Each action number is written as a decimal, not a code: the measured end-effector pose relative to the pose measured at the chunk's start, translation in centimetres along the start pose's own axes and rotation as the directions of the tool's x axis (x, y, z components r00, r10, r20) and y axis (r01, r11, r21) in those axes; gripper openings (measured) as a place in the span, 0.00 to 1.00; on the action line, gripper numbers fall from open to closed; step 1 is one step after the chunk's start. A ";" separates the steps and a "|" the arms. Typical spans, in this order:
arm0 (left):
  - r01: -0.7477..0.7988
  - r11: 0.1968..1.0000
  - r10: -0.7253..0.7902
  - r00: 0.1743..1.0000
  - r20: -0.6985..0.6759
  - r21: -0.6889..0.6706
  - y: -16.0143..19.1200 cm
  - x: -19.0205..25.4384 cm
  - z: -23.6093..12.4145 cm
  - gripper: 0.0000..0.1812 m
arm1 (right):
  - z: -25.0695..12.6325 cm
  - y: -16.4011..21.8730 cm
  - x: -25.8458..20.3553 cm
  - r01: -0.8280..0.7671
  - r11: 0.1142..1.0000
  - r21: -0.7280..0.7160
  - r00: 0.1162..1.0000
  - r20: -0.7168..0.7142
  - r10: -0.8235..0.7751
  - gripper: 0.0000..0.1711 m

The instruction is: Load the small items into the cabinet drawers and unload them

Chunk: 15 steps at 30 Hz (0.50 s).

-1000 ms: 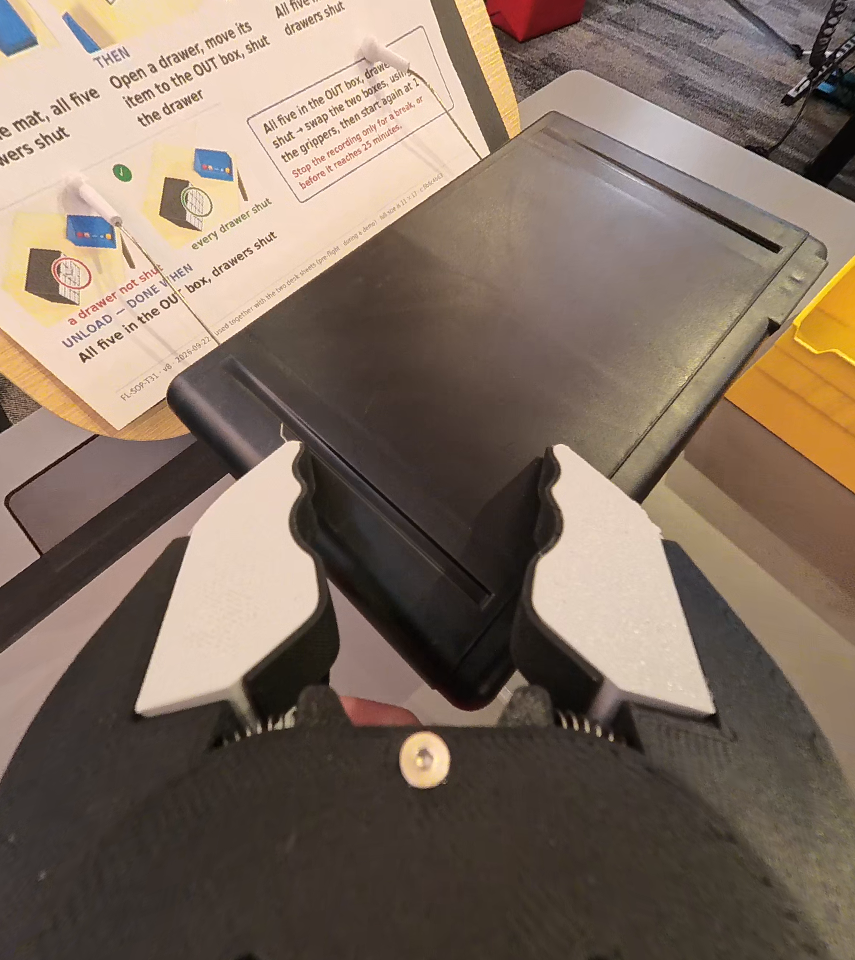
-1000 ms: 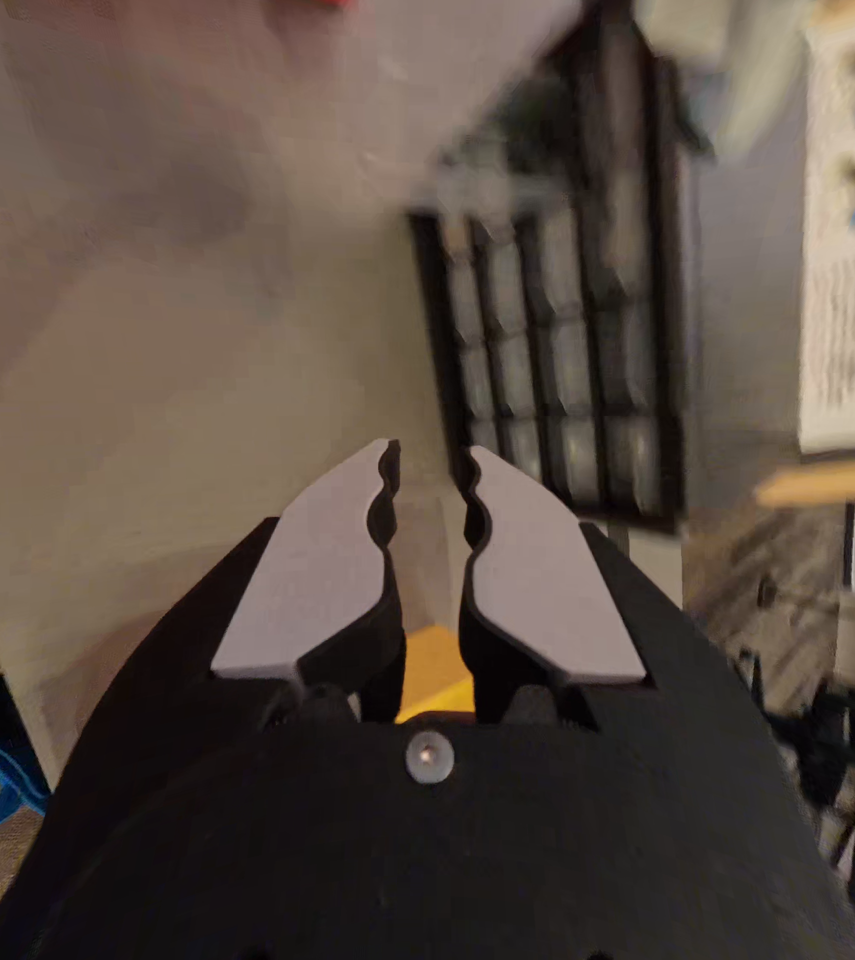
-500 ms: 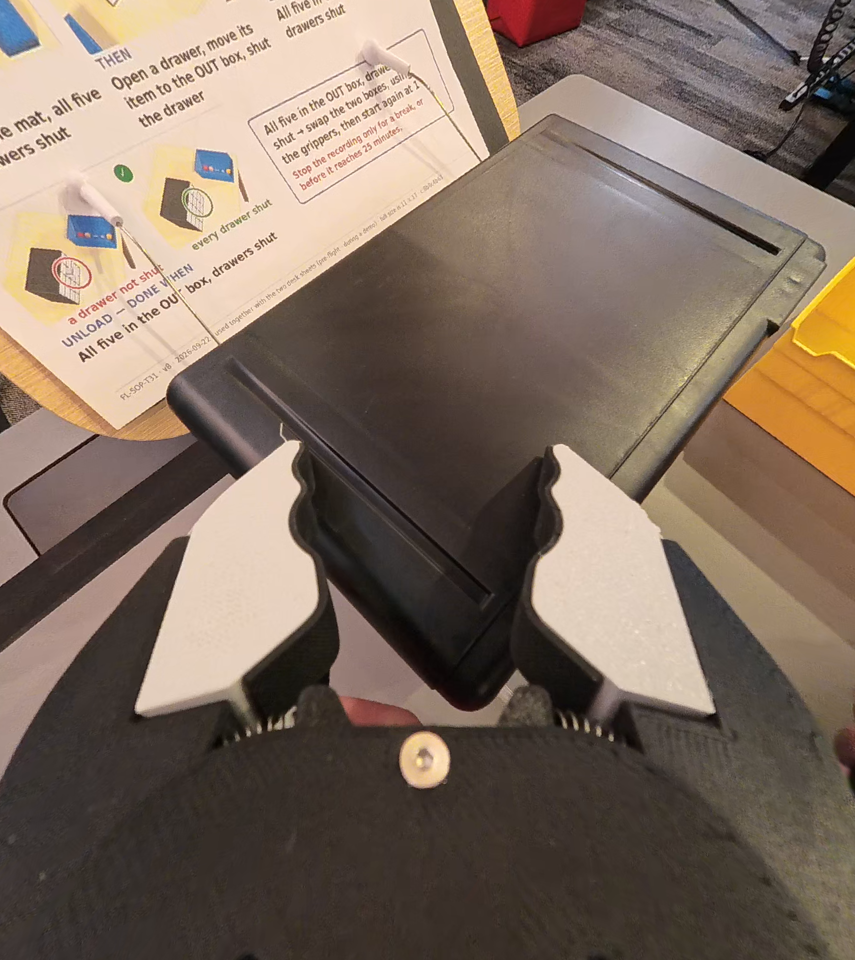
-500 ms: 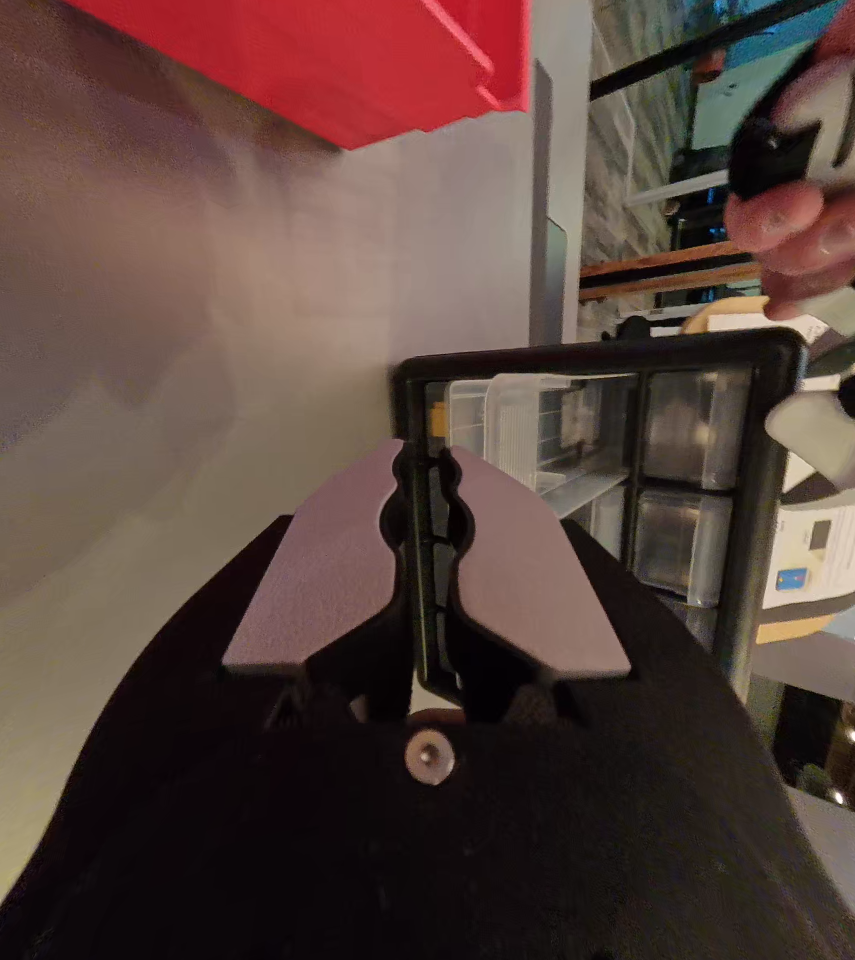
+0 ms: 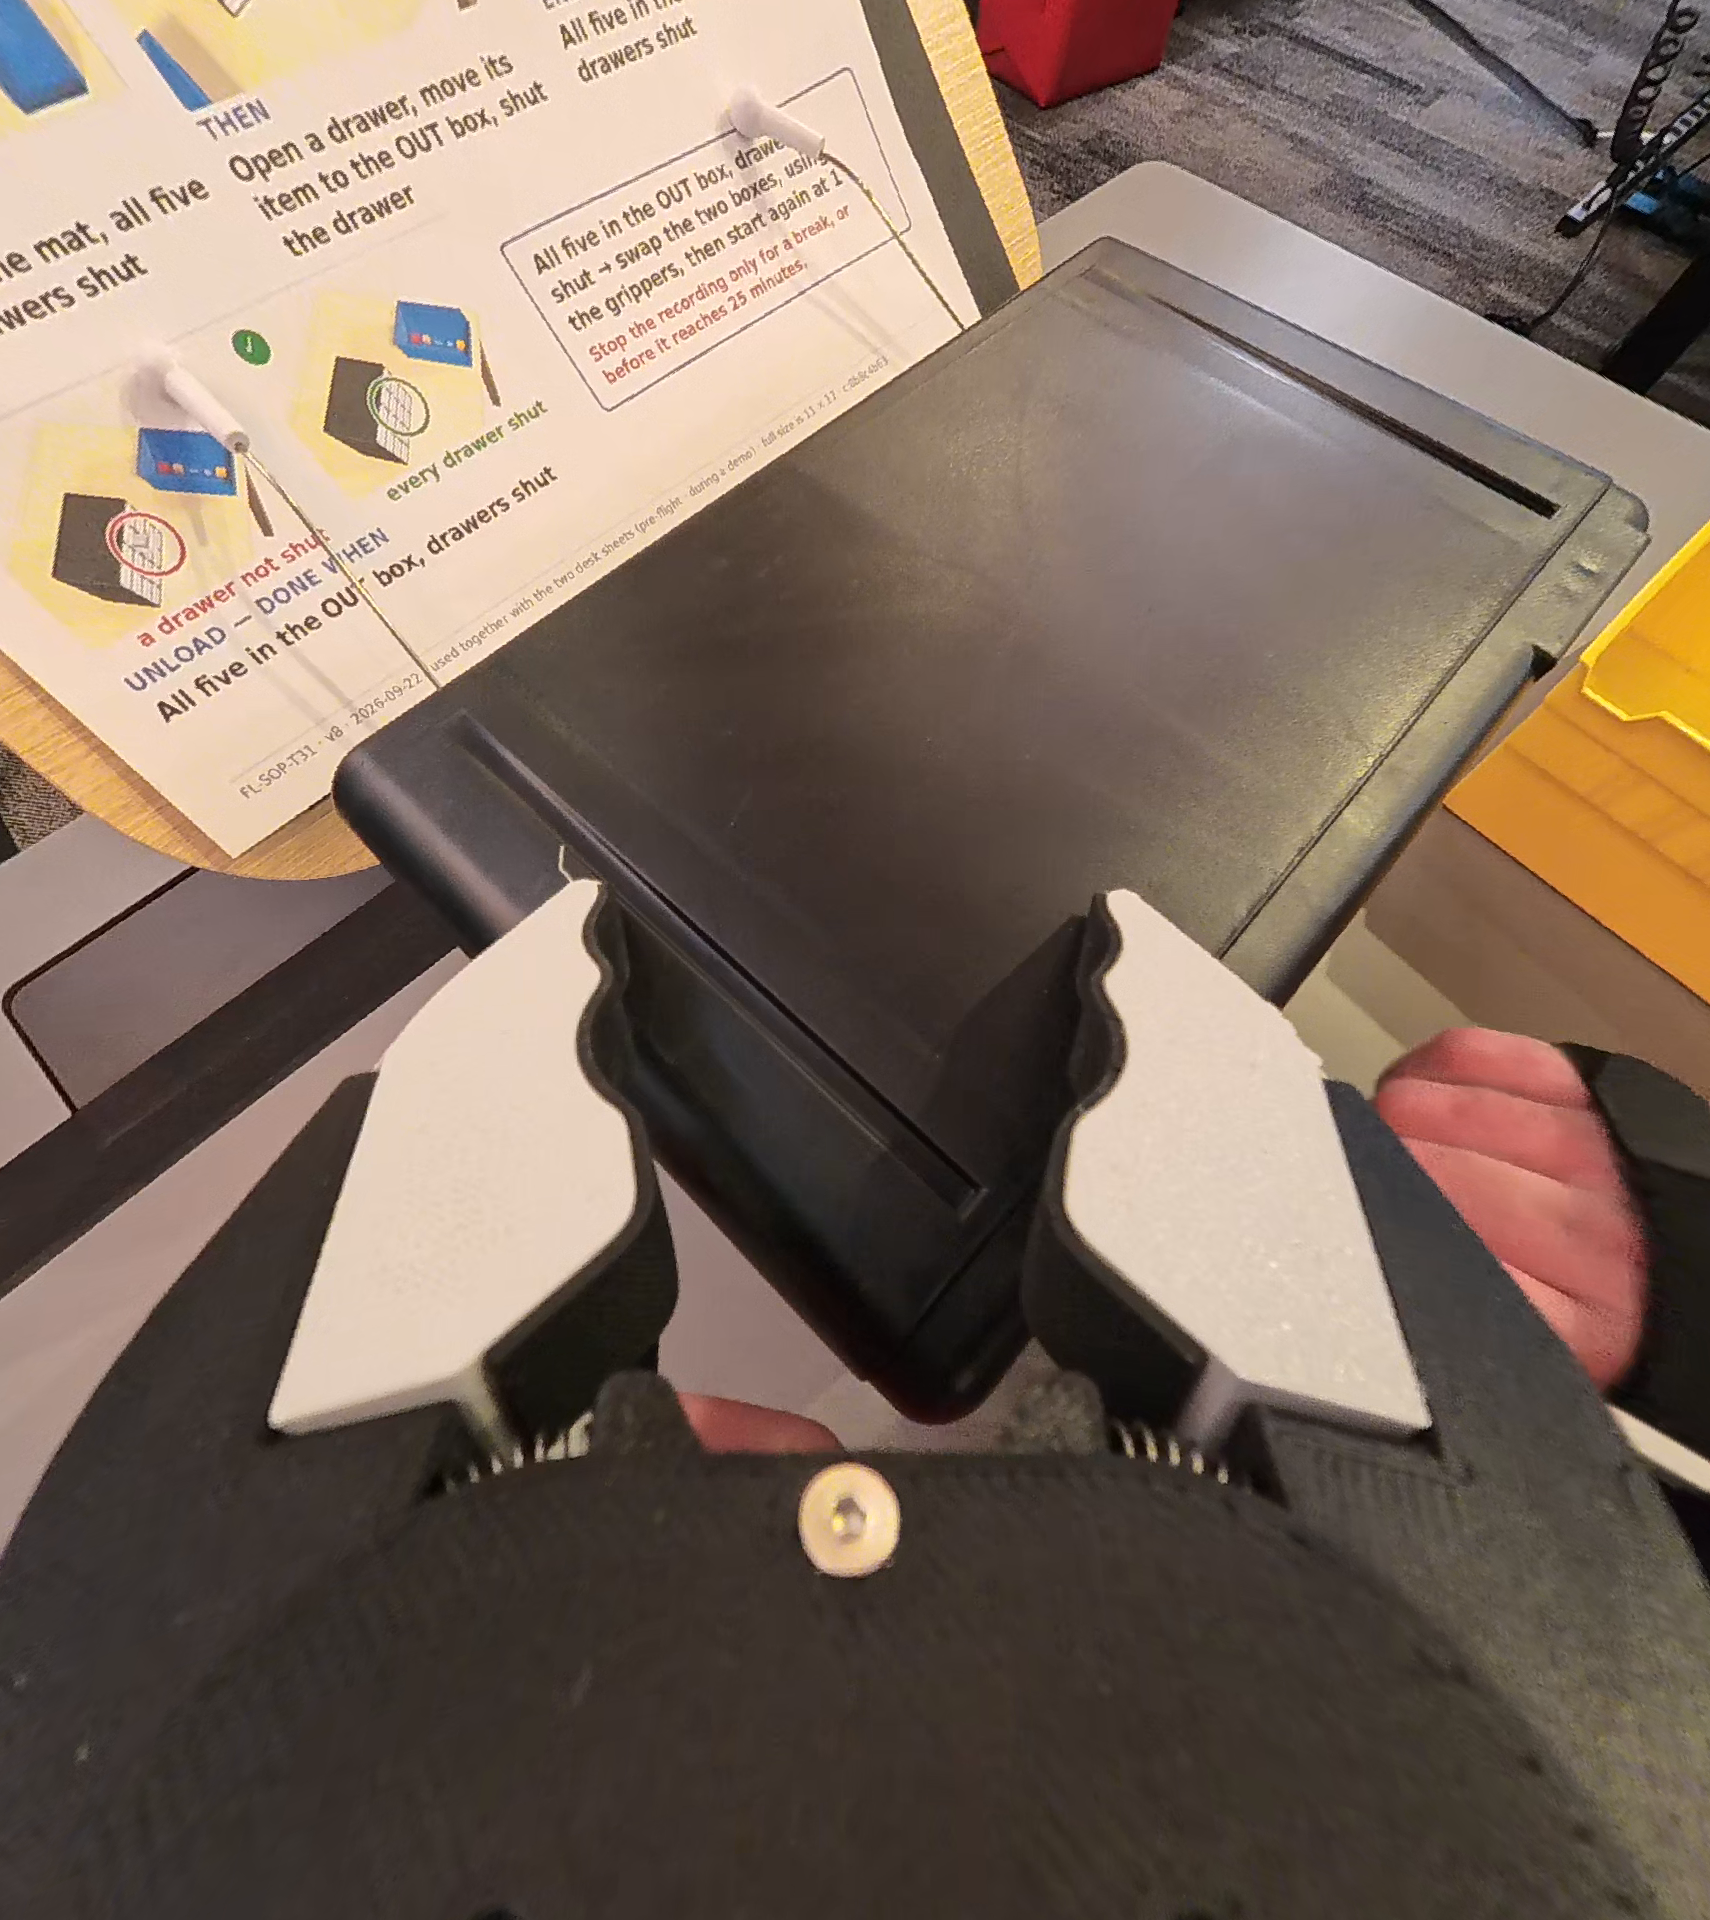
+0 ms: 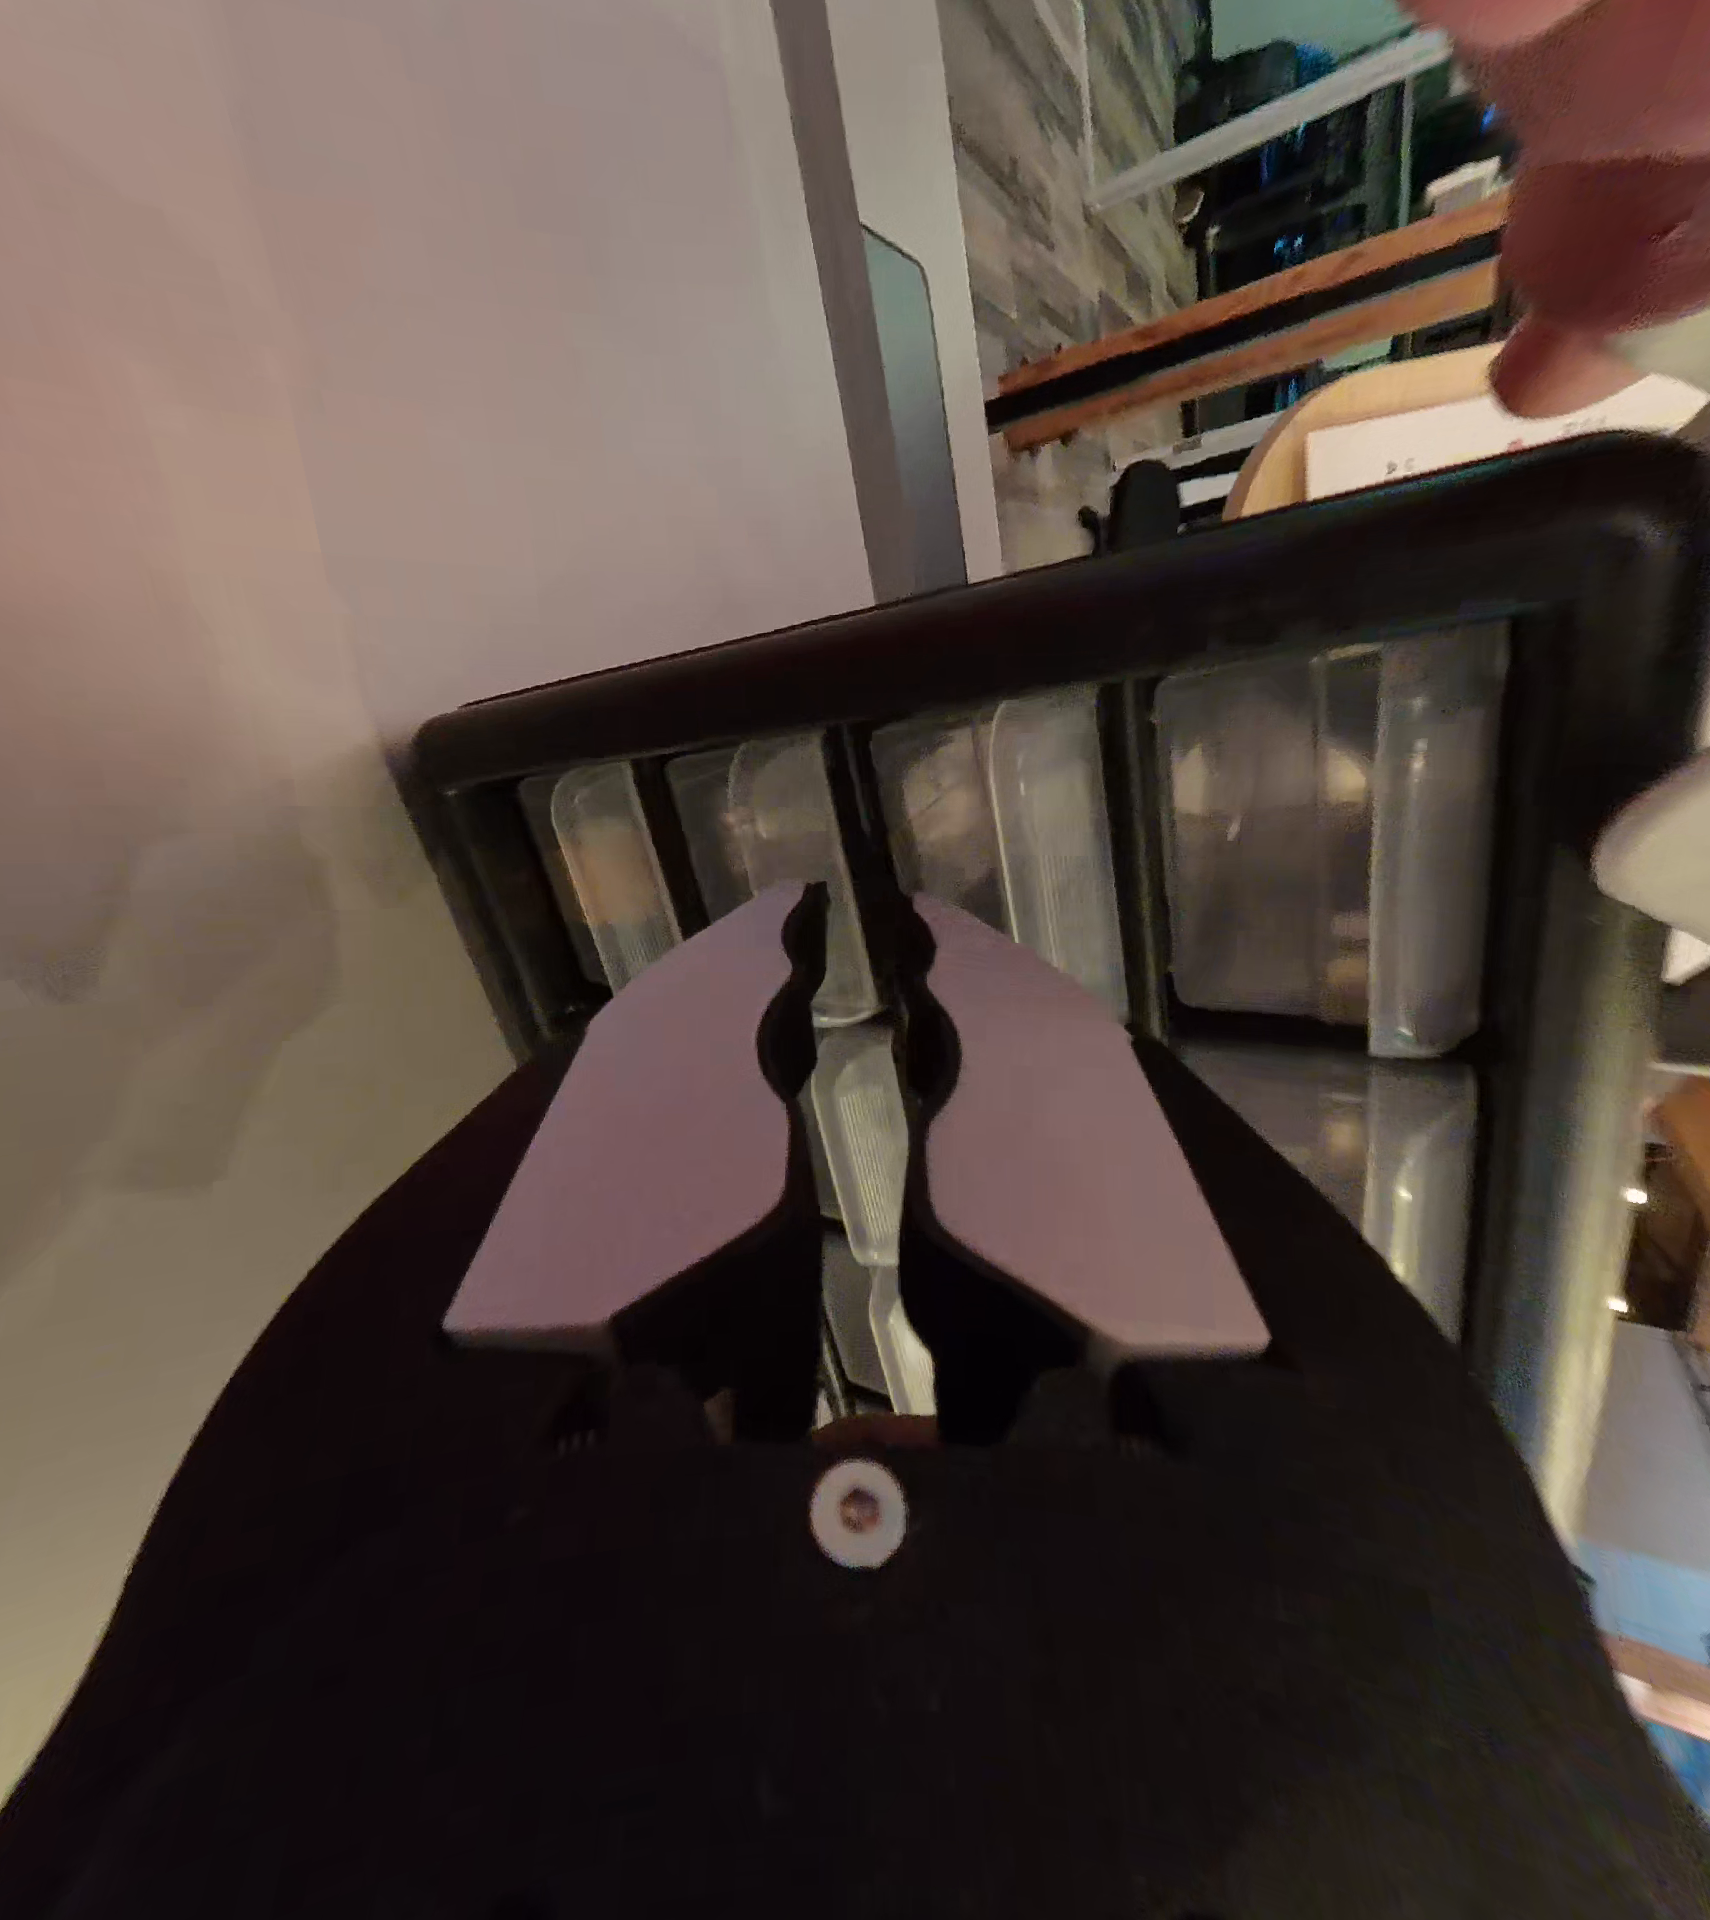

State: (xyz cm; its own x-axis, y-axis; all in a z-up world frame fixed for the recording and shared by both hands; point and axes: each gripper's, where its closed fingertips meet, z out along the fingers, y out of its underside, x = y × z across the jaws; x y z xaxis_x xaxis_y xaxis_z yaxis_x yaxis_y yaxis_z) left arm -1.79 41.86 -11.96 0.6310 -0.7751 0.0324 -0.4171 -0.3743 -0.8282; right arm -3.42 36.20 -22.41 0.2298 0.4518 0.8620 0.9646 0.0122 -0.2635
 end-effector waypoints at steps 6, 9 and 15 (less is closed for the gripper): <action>-0.003 1.000 0.003 1.000 0.001 0.002 0.0 0.0 0.0 0.46 | -1.1 -0.5 -1.7 -0.002 0.999 0.042 1.000 0.017 0.001 0.22; -0.002 1.000 0.002 1.000 0.000 0.007 0.0 0.0 0.0 0.47 | -2.4 0.4 -2.6 0.005 0.997 0.081 0.999 -0.041 -0.002 0.22; -0.003 1.000 0.003 1.000 0.001 0.012 0.0 0.0 0.0 0.47 | -3.8 3.7 2.3 -0.069 0.992 0.104 0.968 -0.235 0.092 0.19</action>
State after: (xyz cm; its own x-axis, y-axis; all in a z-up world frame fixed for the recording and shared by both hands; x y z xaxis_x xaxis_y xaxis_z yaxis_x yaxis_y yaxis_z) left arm -1.76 41.84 -11.97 0.6303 -0.7758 0.0298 -0.4111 -0.3662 -0.8348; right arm 1.16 33.85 -19.74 0.3412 0.2289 0.9117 0.9277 0.0743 -0.3658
